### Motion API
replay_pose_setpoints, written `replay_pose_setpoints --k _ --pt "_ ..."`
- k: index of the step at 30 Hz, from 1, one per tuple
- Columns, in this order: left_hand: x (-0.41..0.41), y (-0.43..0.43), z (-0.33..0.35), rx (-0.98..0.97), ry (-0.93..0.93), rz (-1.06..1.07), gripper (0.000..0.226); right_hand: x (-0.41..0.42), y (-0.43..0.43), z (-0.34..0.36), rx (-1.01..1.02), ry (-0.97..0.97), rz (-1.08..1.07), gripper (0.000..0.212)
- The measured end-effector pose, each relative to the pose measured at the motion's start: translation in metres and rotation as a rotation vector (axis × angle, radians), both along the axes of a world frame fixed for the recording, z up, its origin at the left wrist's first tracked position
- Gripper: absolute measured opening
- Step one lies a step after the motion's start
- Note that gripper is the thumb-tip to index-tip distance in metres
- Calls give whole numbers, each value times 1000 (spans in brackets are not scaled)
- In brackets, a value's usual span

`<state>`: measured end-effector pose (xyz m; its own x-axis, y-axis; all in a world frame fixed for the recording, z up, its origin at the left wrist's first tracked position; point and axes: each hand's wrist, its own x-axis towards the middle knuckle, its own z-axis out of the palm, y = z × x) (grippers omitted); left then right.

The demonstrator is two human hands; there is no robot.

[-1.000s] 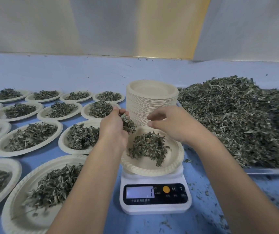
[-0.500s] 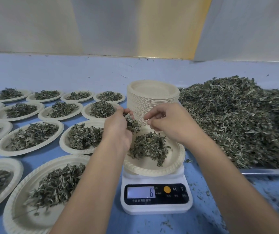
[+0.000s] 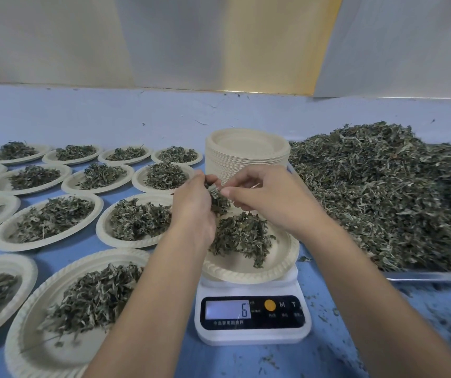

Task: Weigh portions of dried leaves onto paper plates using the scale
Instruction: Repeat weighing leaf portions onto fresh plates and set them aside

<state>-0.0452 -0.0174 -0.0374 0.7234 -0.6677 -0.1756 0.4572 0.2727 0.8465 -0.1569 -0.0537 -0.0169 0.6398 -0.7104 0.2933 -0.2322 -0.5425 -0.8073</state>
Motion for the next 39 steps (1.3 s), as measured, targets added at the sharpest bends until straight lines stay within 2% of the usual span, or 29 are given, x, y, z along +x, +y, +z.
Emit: replay_pose_setpoints --k 5,10,14,19,23,26,30,33,39 --pt "-6 -2 0 -35 -12 -46 32 7 0 -6 -22 -34 27 23" --pt "-14 -3 1 -36 -91 -92 34 10 -1 -11 -132 -32 -42 27" --pt "-12 -1 -2 -15 -206 -89 38 6 -3 -8 -147 -1 -66 17" --pt "-5 2 0 -11 -228 -95 34 -3 -10 -1 -135 22 -108 22" --pt "-3 4 1 -5 -208 -115 23 -9 -13 3 -59 188 -26 15" --pt "-4 5 1 -5 -178 -132 19 -14 -16 2 14 307 36 17" --pt "-4 5 3 -7 -170 -134 18 -14 -18 4 67 154 -5 5" --pt "-4 6 4 -20 -134 -133 16 -13 -19 3 55 24 -76 10" --pt "-6 12 8 27 -179 -152 22 -12 -19 3 41 -5 -123 11"
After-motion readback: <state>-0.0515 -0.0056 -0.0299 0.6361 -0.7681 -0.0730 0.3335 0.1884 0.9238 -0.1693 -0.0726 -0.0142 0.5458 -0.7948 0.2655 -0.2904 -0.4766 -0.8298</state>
